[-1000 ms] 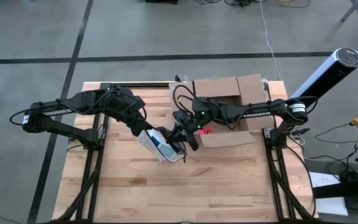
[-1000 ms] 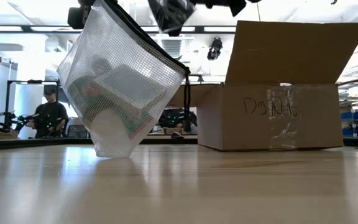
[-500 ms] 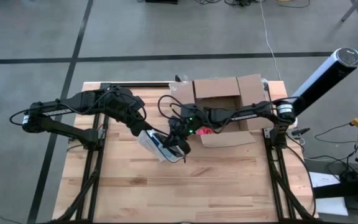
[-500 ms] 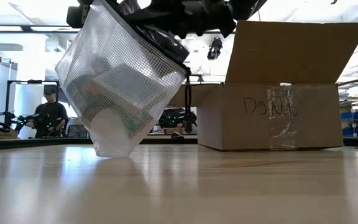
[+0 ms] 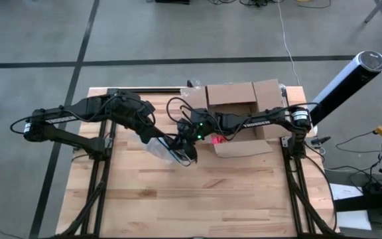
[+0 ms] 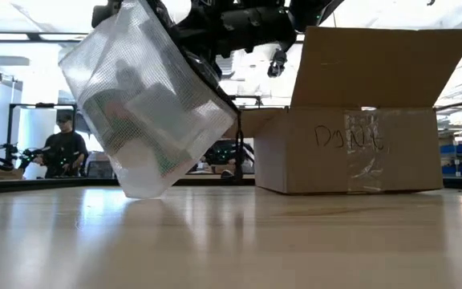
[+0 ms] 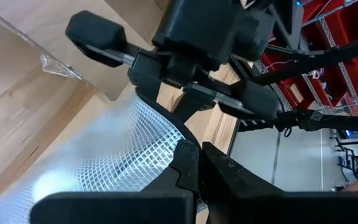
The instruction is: Unpack boxes
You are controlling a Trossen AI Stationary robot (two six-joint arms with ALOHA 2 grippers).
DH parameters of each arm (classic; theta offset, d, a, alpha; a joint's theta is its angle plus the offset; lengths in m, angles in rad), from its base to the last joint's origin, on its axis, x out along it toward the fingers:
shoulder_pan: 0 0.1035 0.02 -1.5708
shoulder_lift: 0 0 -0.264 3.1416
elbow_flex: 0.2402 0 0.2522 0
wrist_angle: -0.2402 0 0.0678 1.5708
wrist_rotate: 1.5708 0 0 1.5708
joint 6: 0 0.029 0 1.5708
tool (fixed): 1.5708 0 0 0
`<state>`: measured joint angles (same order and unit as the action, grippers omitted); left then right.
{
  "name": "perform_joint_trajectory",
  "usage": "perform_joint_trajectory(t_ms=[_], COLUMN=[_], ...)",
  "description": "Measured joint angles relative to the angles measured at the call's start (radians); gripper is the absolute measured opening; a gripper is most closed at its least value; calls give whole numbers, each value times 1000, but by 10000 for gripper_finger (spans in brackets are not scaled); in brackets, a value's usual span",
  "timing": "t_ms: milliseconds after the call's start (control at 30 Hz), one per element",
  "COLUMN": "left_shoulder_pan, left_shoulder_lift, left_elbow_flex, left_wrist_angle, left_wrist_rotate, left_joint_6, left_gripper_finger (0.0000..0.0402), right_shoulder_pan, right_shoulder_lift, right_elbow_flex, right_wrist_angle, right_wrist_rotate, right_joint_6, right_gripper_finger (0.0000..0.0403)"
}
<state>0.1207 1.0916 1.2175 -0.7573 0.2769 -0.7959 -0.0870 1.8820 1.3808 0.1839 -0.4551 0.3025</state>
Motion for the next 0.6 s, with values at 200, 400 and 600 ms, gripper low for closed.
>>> perform_joint_trajectory(t_ms=[200, 400, 600], left_shoulder_pan=[-1, -1, -1], left_shoulder_lift=[0, 2, 2], left_elbow_flex=[0, 0, 0], left_wrist_angle=[33, 66, 70], left_wrist_rotate=[2, 2, 4], left_joint_6=[-11, -25, -30], left_gripper_finger=[0, 0, 0], right_shoulder_pan=[6, 3, 3], right_shoulder_lift=[0, 0, 0], right_elbow_flex=[0, 4, 32], right_wrist_angle=[13, 10, 1], right_wrist_rotate=[-7, 18, 17], right_joint_6=[5, 38, 39], right_gripper_finger=[20, 89, 208])
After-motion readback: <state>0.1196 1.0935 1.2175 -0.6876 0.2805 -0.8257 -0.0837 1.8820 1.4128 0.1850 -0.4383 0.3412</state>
